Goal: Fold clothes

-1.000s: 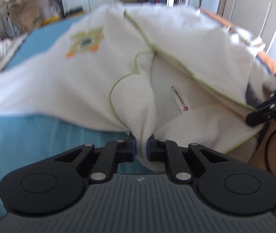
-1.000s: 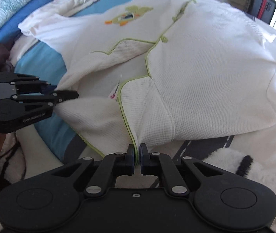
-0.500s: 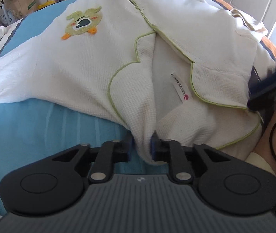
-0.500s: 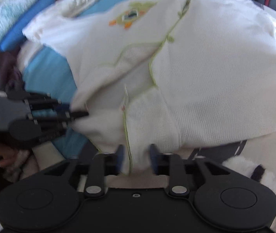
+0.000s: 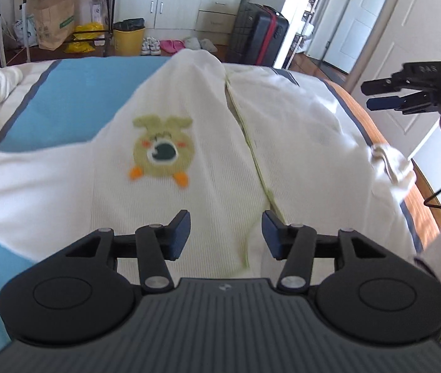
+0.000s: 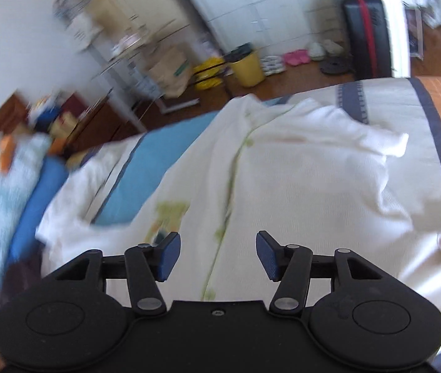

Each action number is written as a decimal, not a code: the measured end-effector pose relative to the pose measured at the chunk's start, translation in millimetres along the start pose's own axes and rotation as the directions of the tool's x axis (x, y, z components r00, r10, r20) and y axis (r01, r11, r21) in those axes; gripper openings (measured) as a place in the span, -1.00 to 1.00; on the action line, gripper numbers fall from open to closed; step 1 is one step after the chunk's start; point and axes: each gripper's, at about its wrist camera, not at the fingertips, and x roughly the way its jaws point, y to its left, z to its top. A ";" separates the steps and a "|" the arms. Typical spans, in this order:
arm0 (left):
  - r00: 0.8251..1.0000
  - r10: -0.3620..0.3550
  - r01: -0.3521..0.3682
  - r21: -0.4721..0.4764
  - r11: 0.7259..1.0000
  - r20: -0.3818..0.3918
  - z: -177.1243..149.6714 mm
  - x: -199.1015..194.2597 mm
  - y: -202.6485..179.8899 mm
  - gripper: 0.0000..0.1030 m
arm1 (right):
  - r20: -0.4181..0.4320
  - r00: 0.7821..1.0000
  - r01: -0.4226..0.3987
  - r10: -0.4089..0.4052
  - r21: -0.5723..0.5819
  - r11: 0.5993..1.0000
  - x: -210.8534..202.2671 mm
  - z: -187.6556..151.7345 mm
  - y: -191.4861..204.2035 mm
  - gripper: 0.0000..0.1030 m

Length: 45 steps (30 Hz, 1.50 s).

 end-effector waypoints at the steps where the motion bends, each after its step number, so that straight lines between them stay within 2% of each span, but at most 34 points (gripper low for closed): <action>1: 1.000 0.008 -0.008 0.002 1.000 0.001 10.1 8.4 -0.2 -0.01 | 0.017 1.000 0.020 -0.021 0.048 0.999 15.2 12.1 -9.1 0.16; 3: 1.000 0.032 -0.031 0.011 0.999 -0.001 29.7 27.5 -1.0 0.07 | 0.054 0.997 0.050 -0.057 0.131 0.990 36.8 32.3 -36.2 0.16; 4: 0.999 0.045 -0.045 0.018 0.999 -0.006 38.0 37.6 -1.1 0.07 | 0.065 0.991 0.107 -0.118 0.152 0.983 46.1 33.9 -50.7 0.16; 6: 0.998 0.064 -0.064 0.029 0.998 -0.013 58.0 64.2 2.2 0.12 | 0.084 0.967 0.220 -0.240 0.196 0.956 64.9 36.9 -79.6 0.17; 8: 0.997 0.079 -0.079 0.032 0.996 -0.019 78.5 93.0 8.2 0.14 | 0.087 0.944 0.293 -0.317 0.215 0.932 76.3 28.3 -104.1 0.17; 12: 0.990 0.142 -0.142 0.045 0.989 0.009 126.6 154.4 35.1 0.14 | 0.096 0.961 0.215 -0.259 0.330 0.919 94.7 24.5 -155.7 0.17; 15: 0.985 0.175 -0.175 0.013 0.985 -0.005 169.5 207.8 69.0 0.14 | 0.105 0.967 0.173 -0.231 0.396 0.902 114.6 31.3 -180.5 0.17; 17: 0.973 0.228 -0.228 0.012 0.974 -0.026 194.7 239.5 86.4 0.14 | 0.122 0.969 0.157 -0.216 0.371 0.915 123.9 38.8 -186.5 0.18; 19: 0.954 0.296 -0.295 0.028 0.955 -0.037 214.6 267.8 98.7 0.14 | 0.163 0.963 0.158 -0.215 0.302 0.940 132.9 41.2 -182.8 0.18; 20: 0.953 0.300 -0.300 0.029 0.954 -0.027 224.4 280.7 104.4 0.14 | 0.183 0.958 0.172 -0.222 0.254 0.952 140.0 43.2 -180.3 0.12; 21: 0.955 0.296 -0.295 0.020 0.955 -0.023 233.4 291.8 109.5 0.16 | 0.194 0.953 0.195 -0.233 0.195 0.961 146.5 46.1 -176.4 -0.42; 22: 0.957 0.288 -0.289 -0.003 0.957 -0.022 241.2 302.2 114.7 0.18 | 0.189 0.953 0.214 -0.238 0.140 0.967 152.9 47.9 -171.5 -0.84; 23: 0.962 0.272 -0.272 -0.038 0.961 -0.028 247.8 311.6 120.3 0.23 | 0.201 0.948 0.229 -0.245 0.100 0.968 156.8 49.6 -165.9 -0.84; 26: 0.972 0.231 -0.234 -0.133 0.963 -0.036 265.4 336.8 134.0 0.24 | 0.362 0.889 0.300 -0.281 0.005 0.954 140.0 56.6 -145.3 -0.87; 29: 0.978 0.209 -0.210 -0.151 0.966 -0.025 276.3 353.8 134.8 0.24 | 0.484 0.799 0.412 -0.356 -0.010 0.911 106.6 68.1 -127.9 -0.89; 30: 0.980 0.201 -0.201 -0.144 0.969 -0.017 279.0 359.1 134.9 0.24 | 0.514 0.777 0.432 -0.364 -0.014 0.902 97.5 68.4 -124.6 -0.89; 31: 0.981 0.195 -0.195 -0.133 0.972 -0.014 280.4 362.7 132.9 0.25 | 0.532 0.761 0.442 -0.370 -0.009 0.897 88.5 70.0 -125.3 -0.89; 32: 0.982 0.189 -0.189 -0.122 0.974 -0.011 281.9 366.4 130.8 0.27 | 0.534 0.757 0.448 -0.376 -0.005 0.894 83.0 69.6 -127.4 -0.89; 34: 0.980 0.197 -0.198 -0.100 0.975 -0.021 283.6 376.7 127.6 0.38 | 0.489 0.777 0.448 -0.396 0.013 0.894 86.9 71.6 -139.4 -0.89; 37: 0.980 0.180 -0.187 -0.088 0.978 -0.087 289.7 396.7 121.0 0.41 | 0.389 0.814 0.437 -0.431 0.080 0.896 103.5 72.3 -164.0 -0.89; 38: 0.980 0.171 -0.180 -0.090 0.979 -0.105 290.7 402.9 119.3 0.55 | 0.355 0.826 0.431 -0.438 0.104 0.897 108.9 72.1 -169.7 -0.89; 39: 0.980 0.172 -0.181 -0.086 0.980 -0.095 290.6 405.3 115.3 0.62 | 0.320 0.837 0.425 -0.443 0.127 0.896 114.4 72.0 -175.5 -0.89; 43: 0.989 0.136 -0.140 -0.053 0.989 -0.064 277.7 408.6 94.6 0.59 | 0.289 0.861 0.384 -0.419 0.173 0.907 126.3 66.9 -185.6 -0.87; 44: 0.990 0.132 -0.132 -0.003 0.991 -0.053 274.5 403.6 83.9 0.31 | 0.286 0.862 0.382 -0.418 0.175 0.908 127.4 65.3 -185.6 -0.87; 45: 0.991 0.126 -0.124 0.048 0.991 -0.042 271.3 398.6 73.2 -0.45 | 0.283 0.864 0.380 -0.417 0.177 0.908 128.5 63.8 -185.7 -0.87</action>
